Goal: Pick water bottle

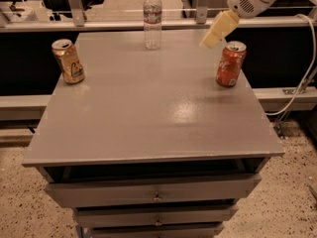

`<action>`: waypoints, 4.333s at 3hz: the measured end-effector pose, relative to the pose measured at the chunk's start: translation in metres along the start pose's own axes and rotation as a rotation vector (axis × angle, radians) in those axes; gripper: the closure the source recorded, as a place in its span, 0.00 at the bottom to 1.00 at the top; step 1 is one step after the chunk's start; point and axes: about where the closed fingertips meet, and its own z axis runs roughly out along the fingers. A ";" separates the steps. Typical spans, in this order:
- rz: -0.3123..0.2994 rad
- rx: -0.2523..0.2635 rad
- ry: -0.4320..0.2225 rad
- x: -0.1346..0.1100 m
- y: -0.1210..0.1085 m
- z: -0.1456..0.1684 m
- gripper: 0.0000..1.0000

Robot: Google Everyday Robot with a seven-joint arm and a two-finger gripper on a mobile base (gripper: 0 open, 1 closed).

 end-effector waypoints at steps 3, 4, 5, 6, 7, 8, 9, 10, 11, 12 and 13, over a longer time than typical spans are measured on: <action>0.035 0.025 -0.071 -0.023 -0.011 0.038 0.00; 0.096 0.072 -0.162 -0.052 -0.034 0.081 0.00; 0.165 0.078 -0.262 -0.080 -0.048 0.118 0.00; 0.232 0.057 -0.342 -0.100 -0.052 0.146 0.00; 0.297 0.011 -0.427 -0.121 -0.048 0.176 0.00; 0.336 -0.030 -0.491 -0.140 -0.043 0.195 0.00; 0.359 -0.069 -0.539 -0.156 -0.037 0.208 0.00; 0.371 -0.087 -0.565 -0.165 -0.032 0.217 0.18; 0.378 -0.089 -0.577 -0.165 -0.031 0.220 0.41; 0.382 -0.088 -0.578 -0.161 -0.030 0.218 0.65; 0.361 -0.083 -0.611 -0.164 -0.029 0.188 0.95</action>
Offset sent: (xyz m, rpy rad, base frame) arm 0.0093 0.0084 -0.0015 0.0461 -0.0229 -0.0041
